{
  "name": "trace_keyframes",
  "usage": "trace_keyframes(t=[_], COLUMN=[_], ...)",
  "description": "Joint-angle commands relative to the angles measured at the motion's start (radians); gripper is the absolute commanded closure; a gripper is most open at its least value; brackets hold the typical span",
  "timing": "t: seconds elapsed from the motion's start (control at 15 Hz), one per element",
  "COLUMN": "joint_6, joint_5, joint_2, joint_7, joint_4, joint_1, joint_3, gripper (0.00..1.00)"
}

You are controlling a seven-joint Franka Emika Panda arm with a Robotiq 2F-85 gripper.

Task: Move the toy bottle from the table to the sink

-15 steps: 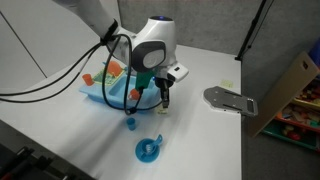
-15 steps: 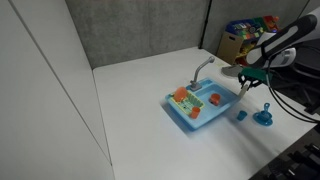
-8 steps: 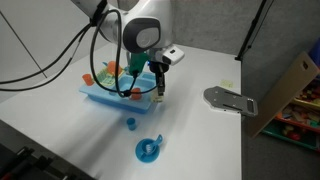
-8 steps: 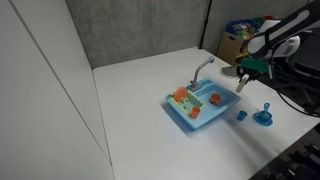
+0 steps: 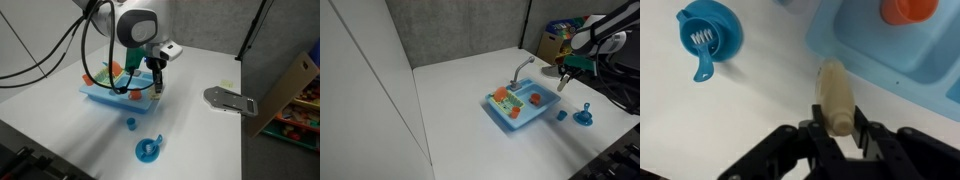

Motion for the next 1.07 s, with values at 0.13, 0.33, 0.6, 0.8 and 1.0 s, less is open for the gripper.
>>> trace_keyframes(t=[0.13,0.33,0.6,0.8,1.0], joint_6=[-0.001,0.005,0.001,-0.003,0.002], joint_5=[-0.008,-0.016,-0.046,-0.086,-0.125], joint_2=[-0.004,-0.023,-0.046,-0.075,-0.119], joint_7=[-0.009,-0.030,-0.068,-0.106,-0.159], joint_4=[0.001,-0.008,-0.012,-0.029,-0.064], joint_1=[-0.004,0.003,0.022,0.044,0.069], joint_3=[0.008,0.014,0.020,0.026,0.036], gripper=[0.90,0.90,0.90,0.90,0.90])
